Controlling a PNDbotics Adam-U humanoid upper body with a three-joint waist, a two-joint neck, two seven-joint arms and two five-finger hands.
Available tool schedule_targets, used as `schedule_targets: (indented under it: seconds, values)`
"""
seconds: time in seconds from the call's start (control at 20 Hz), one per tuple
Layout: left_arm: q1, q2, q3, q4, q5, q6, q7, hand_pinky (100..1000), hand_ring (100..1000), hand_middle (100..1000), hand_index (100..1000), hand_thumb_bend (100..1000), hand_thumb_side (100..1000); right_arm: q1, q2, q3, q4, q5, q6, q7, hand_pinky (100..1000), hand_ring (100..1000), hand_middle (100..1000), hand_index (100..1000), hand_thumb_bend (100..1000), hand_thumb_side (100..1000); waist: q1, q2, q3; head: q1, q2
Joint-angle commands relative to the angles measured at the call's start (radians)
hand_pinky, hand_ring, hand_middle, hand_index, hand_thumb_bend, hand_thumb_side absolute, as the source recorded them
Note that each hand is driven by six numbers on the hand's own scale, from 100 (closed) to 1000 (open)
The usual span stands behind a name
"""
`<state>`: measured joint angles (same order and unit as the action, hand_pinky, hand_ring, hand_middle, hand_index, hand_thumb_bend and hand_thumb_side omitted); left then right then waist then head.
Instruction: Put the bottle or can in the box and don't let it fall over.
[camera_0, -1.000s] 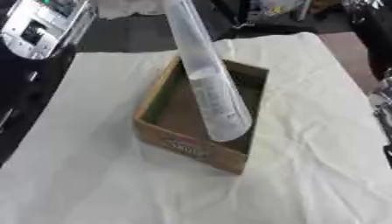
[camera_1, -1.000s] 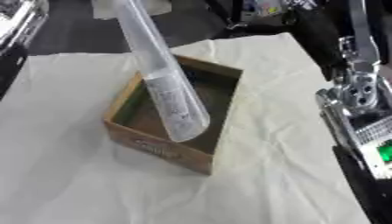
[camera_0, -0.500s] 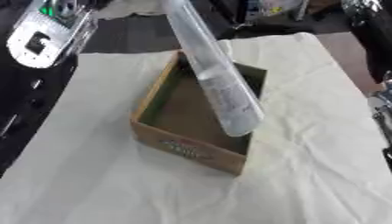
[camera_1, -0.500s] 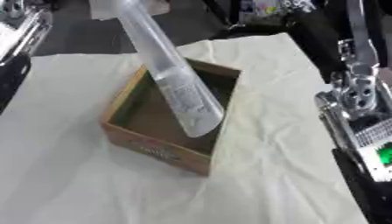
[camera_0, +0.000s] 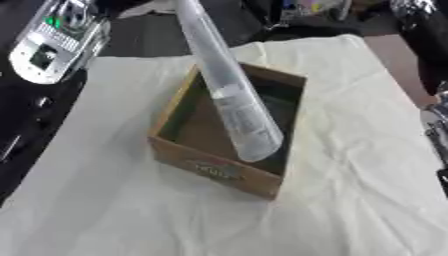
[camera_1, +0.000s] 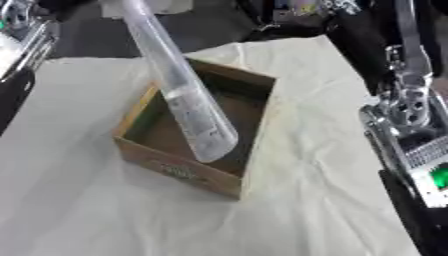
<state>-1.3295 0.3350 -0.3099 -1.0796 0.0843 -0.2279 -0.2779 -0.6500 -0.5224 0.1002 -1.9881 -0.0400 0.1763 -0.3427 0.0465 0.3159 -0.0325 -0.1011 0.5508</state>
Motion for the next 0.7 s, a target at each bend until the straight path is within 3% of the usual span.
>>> schedule_targets:
  seconds: [0.05,0.25,0.55,0.65,0.7]
  values:
    - [-0.007,0.012,0.016,0.007,-0.021,-0.001,-0.030,717,492,504,532,100,496,-0.012,-0.009,-0.003,-0.012,-0.001,-0.003,0.000,909,740,716,751,100,521,-0.008,-0.018,0.001,-0.006,-0.008]
    - [0.006,0.010,0.021,0.024,-0.051,-0.002,-0.060,762,585,565,600,100,517,-0.010,-0.009,-0.006,-0.012,-0.003,-0.004,-0.003,908,740,716,751,100,520,-0.011,-0.019,0.001,-0.006,-0.008]
    - [0.025,0.006,0.023,0.043,-0.093,0.003,-0.104,834,718,664,691,100,645,-0.007,-0.009,-0.008,-0.012,-0.005,-0.004,-0.006,908,740,716,751,100,523,-0.014,-0.022,0.005,-0.011,-0.005]
    - [0.030,0.008,0.025,0.049,-0.107,0.005,-0.110,850,749,704,727,100,661,-0.005,-0.010,-0.009,-0.012,-0.004,-0.003,-0.008,908,738,716,751,100,527,-0.015,-0.023,0.006,-0.012,-0.005]
    - [0.032,0.008,0.028,0.051,-0.113,0.005,-0.110,817,698,652,724,100,631,-0.004,-0.010,-0.010,-0.012,-0.005,-0.003,-0.009,908,736,715,751,100,526,-0.016,-0.022,0.007,-0.011,-0.005]
